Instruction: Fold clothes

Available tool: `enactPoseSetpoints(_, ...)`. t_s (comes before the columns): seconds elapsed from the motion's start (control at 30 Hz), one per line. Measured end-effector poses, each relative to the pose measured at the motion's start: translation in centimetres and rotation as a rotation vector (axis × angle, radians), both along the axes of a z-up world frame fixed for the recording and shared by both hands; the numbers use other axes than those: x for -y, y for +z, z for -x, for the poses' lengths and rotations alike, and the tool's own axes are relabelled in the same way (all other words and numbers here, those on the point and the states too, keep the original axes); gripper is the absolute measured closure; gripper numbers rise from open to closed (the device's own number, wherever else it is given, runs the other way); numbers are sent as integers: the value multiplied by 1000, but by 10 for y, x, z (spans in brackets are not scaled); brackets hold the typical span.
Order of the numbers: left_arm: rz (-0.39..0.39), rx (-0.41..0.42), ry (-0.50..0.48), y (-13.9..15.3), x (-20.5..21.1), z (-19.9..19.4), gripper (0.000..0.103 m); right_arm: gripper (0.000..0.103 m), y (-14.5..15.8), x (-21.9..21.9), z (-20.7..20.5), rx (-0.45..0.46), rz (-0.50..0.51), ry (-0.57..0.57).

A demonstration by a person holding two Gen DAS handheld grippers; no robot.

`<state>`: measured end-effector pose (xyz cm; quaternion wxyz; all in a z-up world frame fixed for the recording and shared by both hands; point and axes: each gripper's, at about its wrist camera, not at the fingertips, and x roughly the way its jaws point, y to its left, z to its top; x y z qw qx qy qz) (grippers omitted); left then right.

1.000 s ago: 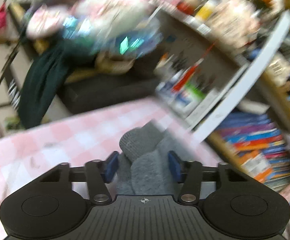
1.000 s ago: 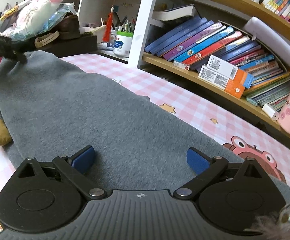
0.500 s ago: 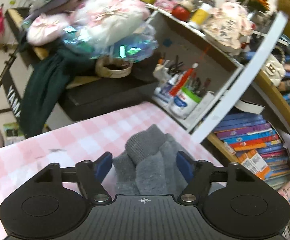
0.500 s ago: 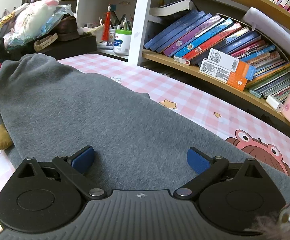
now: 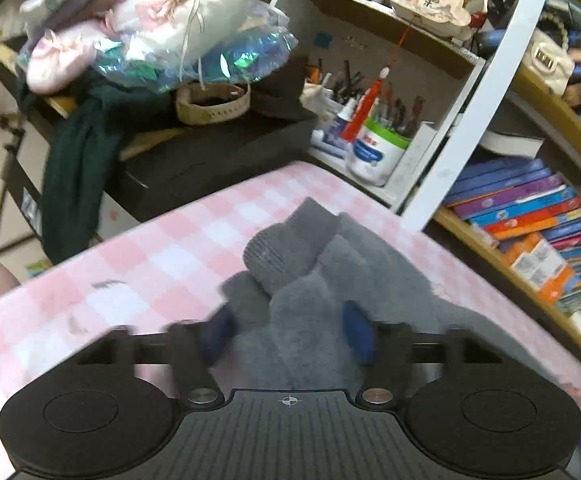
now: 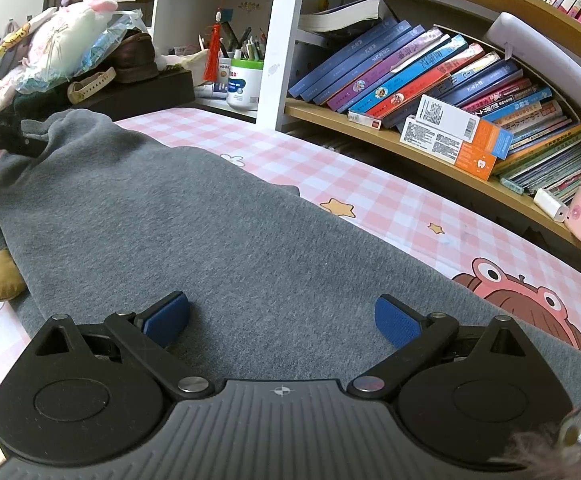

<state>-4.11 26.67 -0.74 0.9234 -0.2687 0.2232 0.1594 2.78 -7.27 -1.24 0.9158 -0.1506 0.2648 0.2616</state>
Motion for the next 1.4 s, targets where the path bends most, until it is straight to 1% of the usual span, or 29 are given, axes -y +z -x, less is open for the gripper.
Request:
enactPoseSetpoints(0.03, -1, 55, -6, 3, 1, 5, 77, 3, 0, 0, 0, 0, 0, 0)
enactPoseSetpoints(0.1, -14, 172, -37, 12, 7, 16, 77, 3, 0, 0, 0, 0, 0, 0)
enactPoseSetpoints(0.13, -34, 203, -55, 15, 11, 18, 77, 3, 0, 0, 0, 0, 0, 0)
enactPoseSetpoints(0.17, -56, 201, -64, 17, 14, 17, 76, 3, 0, 0, 0, 0, 0, 0)
enactPoseSetpoints(0.2, -67, 166, -56, 16, 16, 13, 74, 3, 0, 0, 0, 0, 0, 0)
enactPoseSetpoints(0.23, -57, 115, -37, 13, 14, 7, 75, 3, 0, 0, 1, 0, 0, -1)
enactPoseSetpoints(0.27, -29, 70, -13, 7, 9, 3, 74, 3, 0, 0, 1, 0, 0, -1)
enactPoseSetpoints(0.3, 2, 46, 0, 3, 5, 1, 72, 3, 0, 0, 1, 0, 0, -1)
enactPoseSetpoints(0.33, 36, 35, 7, -1, 0, 1, 70, 3, 0, 0, 1, 0, 0, -1)
enactPoseSetpoints(0.37, 61, 38, 7, -2, -3, 1, 66, 3, 0, 0, 1, 0, 0, -1)
enactPoseSetpoints(0.4, 78, 42, 5, -3, -6, 1, 58, 3, 0, 0, 1, -1, -1, -1)
enactPoseSetpoints(0.47, 97, 30, 3, -6, -7, 0, 48, 3, 1, 0, 0, -3, -3, -1)
enactPoseSetpoints(0.53, 89, 18, 1, -8, -6, -1, 41, 3, 1, 0, 0, -3, -3, -1)
enactPoseSetpoints(0.57, 79, 17, 3, -7, -4, 1, 35, 3, 1, 1, 0, -3, -3, -1)
enactPoseSetpoints(0.6, 69, 13, 7, -7, -3, 1, 33, 3, 1, 1, 0, -4, -3, -1)
enactPoseSetpoints(0.67, 41, 3, 9, -7, 0, -1, 34, 3, 1, 1, 0, -5, -4, -1)
enactPoseSetpoints(0.73, 16, -5, 8, -6, 4, -4, 35, 3, 1, 0, 1, -5, -4, -1)
enactPoseSetpoints(0.8, 15, -2, -9, -7, 5, -7, 37, 3, 1, 0, 1, -5, -4, -1)
enactPoseSetpoints(0.83, 26, 4, -20, -7, 5, -8, 38, 3, 1, 0, 0, -5, -4, -1)
enactPoseSetpoints(0.9, 59, 14, -45, -9, 4, -9, 56, 3, 1, 0, 0, -5, -4, -1)
enactPoseSetpoints(0.93, 74, 19, -48, -10, 3, -10, 58, 3, 1, 0, 0, -5, -4, -1)
enactPoseSetpoints(0.97, 88, 24, -51, -12, 2, -10, 63, 3, 1, 0, 0, -5, -4, -1)
enactPoseSetpoints(1.0, 101, 30, -49, -14, 0, -9, 69, 3, 1, 0, 1, -4, -4, -1)
enactPoseSetpoints(1.1, 160, 53, -47, -18, -8, -7, 78, 3, 1, 0, 1, -2, -2, -1)
enactPoseSetpoints(1.17, 179, 77, -48, -17, -10, -4, 80, 3, 1, 0, 1, -2, -1, -2)
enactPoseSetpoints(1.23, 161, 110, -57, -11, -7, -1, 80, 3, 1, 0, 1, -2, -2, -2)
enactPoseSetpoints(1.33, 96, 173, -89, 3, 5, 6, 81, 3, 1, -1, 2, 1, 0, -1)
enactPoseSetpoints(1.4, 55, 209, -120, 14, 13, 9, 81, 3, 1, 2, 0, -14, -20, 4)
